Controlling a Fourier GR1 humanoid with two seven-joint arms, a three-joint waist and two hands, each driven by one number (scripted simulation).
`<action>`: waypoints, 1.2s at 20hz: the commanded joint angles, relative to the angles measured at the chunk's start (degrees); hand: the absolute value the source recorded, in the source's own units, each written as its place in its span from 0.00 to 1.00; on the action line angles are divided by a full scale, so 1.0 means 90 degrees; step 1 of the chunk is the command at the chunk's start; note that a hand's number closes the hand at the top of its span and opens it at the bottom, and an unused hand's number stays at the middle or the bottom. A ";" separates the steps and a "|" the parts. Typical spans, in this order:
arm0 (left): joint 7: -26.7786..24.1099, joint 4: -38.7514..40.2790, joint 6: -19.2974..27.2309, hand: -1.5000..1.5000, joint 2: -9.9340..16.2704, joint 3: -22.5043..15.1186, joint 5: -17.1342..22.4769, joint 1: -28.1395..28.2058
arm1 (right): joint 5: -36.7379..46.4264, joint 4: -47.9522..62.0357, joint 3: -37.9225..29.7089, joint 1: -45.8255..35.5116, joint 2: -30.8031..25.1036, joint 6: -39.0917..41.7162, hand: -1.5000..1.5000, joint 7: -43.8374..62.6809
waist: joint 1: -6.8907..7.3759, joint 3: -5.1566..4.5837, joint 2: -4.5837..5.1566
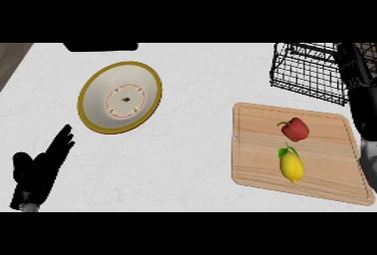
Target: Pick the bell pepper from the cutting board and place it in the tiered basket
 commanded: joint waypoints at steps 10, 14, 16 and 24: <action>-0.0561 -0.1008 0.0572 0.50 -0.0870 -0.0373 -0.0489 -0.1289 | -0.3557 0.1046 0.0445 -0.0496 0.0553 0.4396 0.00 -0.0094 | 0.0635 -0.0021 0.0484; -0.0497 -0.1032 0.0781 0.50 -0.0984 -0.0425 -0.0648 -0.1482 | -0.4512 0.1319 0.0541 -0.0528 -0.0030 0.6480 0.00 -0.0041 | 0.0501 -0.0020 0.0426; -0.0530 -0.1010 0.1015 0.50 -0.1176 -0.0572 -0.0838 -0.1464 | -0.4910 0.1601 0.0293 -0.0699 -0.0524 0.7432 0.00 -0.0171 | 0.0455 -0.0029 0.0399; -0.0294 -0.0873 0.1209 0.50 -0.1337 -0.0701 -0.1002 -0.1600 | -0.3919 0.1334 -0.0814 -0.1821 -0.2558 0.9071 0.00 -0.0204 | 0.0343 -0.0027 0.0297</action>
